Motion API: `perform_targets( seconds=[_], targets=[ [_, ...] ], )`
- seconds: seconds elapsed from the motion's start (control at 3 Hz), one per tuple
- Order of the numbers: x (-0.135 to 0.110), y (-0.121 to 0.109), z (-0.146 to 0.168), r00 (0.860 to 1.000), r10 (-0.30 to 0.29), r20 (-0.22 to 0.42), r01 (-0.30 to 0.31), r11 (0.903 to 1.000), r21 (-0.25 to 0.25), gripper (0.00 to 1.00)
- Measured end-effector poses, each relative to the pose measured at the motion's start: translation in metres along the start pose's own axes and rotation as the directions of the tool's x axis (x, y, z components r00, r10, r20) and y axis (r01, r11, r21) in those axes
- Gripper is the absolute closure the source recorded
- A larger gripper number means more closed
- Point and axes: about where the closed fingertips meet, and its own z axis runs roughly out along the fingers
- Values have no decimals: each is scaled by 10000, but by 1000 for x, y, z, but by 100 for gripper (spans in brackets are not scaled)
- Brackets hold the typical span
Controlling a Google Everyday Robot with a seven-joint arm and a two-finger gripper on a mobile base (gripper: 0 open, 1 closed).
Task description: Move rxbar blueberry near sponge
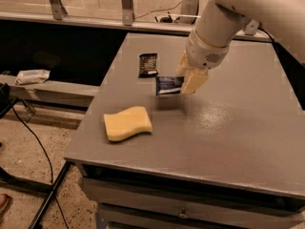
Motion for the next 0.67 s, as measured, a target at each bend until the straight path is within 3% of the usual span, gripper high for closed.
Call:
perform_targets(
  seconds=[0.33, 0.67],
  targets=[
    [-30, 1, 13, 9966, -809, 144, 813, 9961, -351, 59],
    [-44, 11, 21, 9908, -1312, 317, 1331, 9886, -702, 36]
  ],
)
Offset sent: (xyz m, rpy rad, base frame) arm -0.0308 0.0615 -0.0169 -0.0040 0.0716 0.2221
